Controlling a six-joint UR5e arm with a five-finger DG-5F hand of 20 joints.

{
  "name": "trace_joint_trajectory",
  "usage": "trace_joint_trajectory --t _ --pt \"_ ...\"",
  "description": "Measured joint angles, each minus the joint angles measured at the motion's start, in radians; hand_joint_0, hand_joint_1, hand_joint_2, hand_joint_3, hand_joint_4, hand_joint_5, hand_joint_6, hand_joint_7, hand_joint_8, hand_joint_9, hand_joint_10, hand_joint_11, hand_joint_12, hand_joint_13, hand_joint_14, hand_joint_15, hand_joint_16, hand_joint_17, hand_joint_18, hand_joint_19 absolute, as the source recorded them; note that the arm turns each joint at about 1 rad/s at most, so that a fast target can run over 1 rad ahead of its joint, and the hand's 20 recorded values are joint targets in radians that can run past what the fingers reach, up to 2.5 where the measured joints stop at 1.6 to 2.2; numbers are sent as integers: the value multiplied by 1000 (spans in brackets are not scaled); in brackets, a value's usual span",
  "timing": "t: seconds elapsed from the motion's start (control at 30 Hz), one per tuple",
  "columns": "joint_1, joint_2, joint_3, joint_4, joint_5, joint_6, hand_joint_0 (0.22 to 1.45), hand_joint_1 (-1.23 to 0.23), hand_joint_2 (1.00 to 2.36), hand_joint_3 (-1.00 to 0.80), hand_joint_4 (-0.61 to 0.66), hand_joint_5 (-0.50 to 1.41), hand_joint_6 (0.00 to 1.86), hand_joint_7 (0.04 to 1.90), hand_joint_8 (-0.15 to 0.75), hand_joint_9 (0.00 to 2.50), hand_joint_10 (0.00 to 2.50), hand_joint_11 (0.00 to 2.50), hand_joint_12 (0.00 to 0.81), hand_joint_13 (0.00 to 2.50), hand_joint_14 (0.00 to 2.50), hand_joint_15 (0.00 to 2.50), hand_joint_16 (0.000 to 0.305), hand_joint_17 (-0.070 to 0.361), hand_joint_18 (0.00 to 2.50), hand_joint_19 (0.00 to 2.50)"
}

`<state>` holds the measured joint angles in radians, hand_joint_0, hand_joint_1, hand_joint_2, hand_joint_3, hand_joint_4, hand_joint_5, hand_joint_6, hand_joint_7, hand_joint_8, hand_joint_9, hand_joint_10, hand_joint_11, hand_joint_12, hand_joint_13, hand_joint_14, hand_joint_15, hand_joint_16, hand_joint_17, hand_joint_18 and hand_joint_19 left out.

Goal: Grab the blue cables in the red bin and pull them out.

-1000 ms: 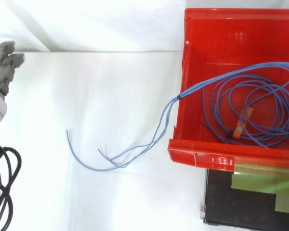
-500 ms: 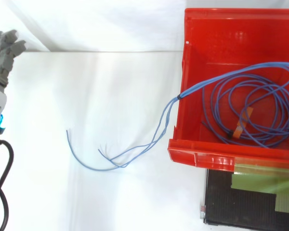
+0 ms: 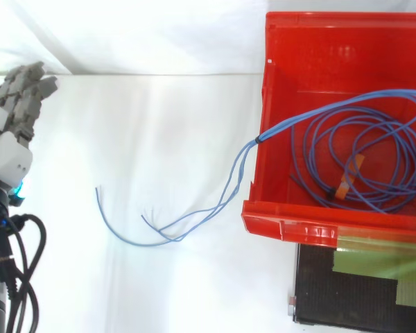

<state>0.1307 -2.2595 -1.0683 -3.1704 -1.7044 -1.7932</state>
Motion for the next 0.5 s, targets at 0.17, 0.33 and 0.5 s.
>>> trace_joint_trajectory --t 0.17,0.33,0.5 --pt "0 0 -63 108 -3 9 811 -802 1000 -1000 215 296 5 176 229 106 2 116 322 0 8 329 45 102 0 508" --pt "-3 0 -81 170 -4 11 811 -802 1000 -1000 216 297 5 175 229 107 3 116 322 0 8 329 45 101 0 512" --pt "-8 0 -76 190 -4 10 810 -802 1000 -1000 216 296 5 175 229 107 3 111 323 0 8 330 45 101 0 512"
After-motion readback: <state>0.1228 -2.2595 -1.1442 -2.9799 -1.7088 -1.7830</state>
